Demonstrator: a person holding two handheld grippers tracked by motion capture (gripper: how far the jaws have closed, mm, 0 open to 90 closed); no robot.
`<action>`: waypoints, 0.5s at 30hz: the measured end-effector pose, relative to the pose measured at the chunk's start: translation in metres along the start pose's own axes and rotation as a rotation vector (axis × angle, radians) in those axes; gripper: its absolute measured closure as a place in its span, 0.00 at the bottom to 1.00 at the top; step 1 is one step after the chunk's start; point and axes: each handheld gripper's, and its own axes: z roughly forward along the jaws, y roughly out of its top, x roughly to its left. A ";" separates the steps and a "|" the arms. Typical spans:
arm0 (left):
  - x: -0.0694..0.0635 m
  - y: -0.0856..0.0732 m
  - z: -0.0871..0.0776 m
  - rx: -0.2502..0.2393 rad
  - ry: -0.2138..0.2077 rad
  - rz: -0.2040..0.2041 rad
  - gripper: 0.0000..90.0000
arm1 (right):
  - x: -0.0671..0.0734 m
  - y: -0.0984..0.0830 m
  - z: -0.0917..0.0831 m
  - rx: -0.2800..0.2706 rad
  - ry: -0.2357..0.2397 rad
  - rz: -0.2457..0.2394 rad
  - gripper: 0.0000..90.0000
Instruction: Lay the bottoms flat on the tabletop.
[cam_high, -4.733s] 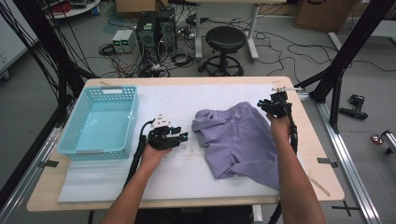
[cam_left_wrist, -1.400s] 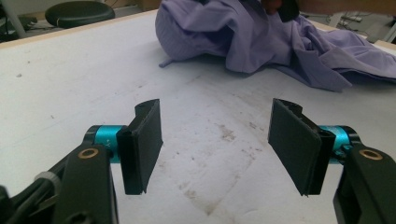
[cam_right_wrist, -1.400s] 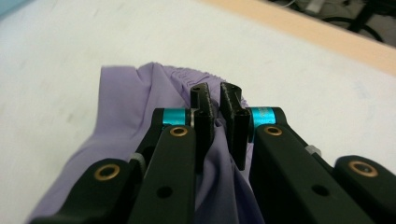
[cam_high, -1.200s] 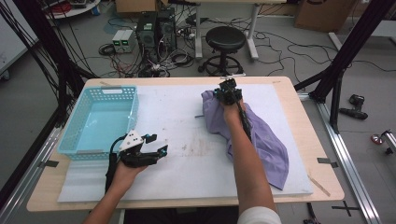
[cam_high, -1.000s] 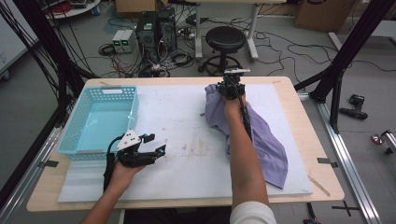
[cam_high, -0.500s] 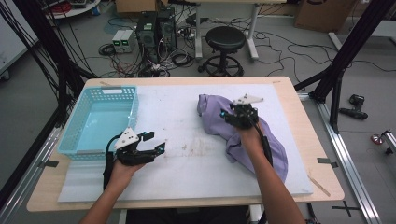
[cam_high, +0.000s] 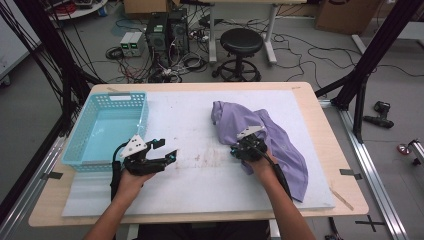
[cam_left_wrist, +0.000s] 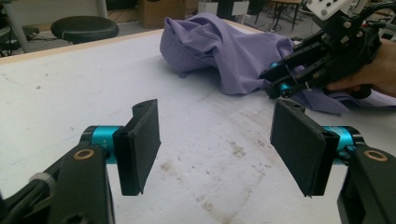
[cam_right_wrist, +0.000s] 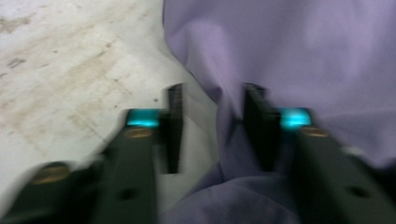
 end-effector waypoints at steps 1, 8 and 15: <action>0.000 0.000 -0.001 0.002 0.002 0.000 0.37 | 0.000 0.001 0.000 0.002 0.004 -0.011 0.82; 0.004 -0.001 -0.008 0.001 0.021 -0.002 0.37 | 0.001 0.013 -0.010 -0.056 0.149 0.014 1.00; 0.004 -0.002 -0.007 0.007 0.026 -0.005 0.37 | -0.029 0.027 -0.028 -0.155 0.043 0.121 1.00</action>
